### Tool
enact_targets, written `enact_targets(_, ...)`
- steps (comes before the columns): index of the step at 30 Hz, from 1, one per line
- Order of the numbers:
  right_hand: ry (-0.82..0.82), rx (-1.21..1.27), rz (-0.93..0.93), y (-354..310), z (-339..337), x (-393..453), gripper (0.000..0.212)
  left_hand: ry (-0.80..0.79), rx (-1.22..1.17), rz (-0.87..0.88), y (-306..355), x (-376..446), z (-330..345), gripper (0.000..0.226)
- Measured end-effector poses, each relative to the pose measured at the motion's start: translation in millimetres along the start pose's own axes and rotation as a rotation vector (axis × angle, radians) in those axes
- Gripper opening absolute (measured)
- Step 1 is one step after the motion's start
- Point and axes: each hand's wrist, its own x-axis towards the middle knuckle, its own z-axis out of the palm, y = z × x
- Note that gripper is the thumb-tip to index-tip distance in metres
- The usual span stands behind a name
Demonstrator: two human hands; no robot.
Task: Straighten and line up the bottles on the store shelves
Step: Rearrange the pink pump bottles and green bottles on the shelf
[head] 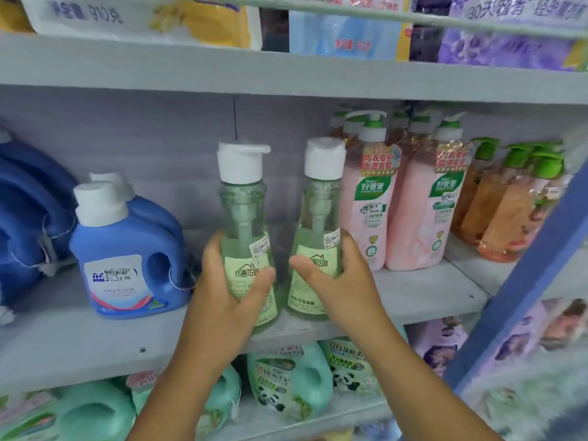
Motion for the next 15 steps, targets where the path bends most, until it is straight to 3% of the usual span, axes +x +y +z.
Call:
enact_targets(4,-0.01,0.035,-0.016,-1.7,-10.6,-8.5,0.044,-0.007,-0.022,-0.107,8.5,-8.0,-2.5,0.046)
enact_targets(8,-0.061,0.066,-0.038,-2.2,-36.7,-29.5,0.039,0.004,-0.063,-0.099,30.3,-39.0,7.9,0.047)
enact_targets(15,-0.084,0.13,-0.049,-2.8,-148.3,-80.6,0.036,0.096,-0.158,-0.093,98.4,-121.2,72.1,0.041)
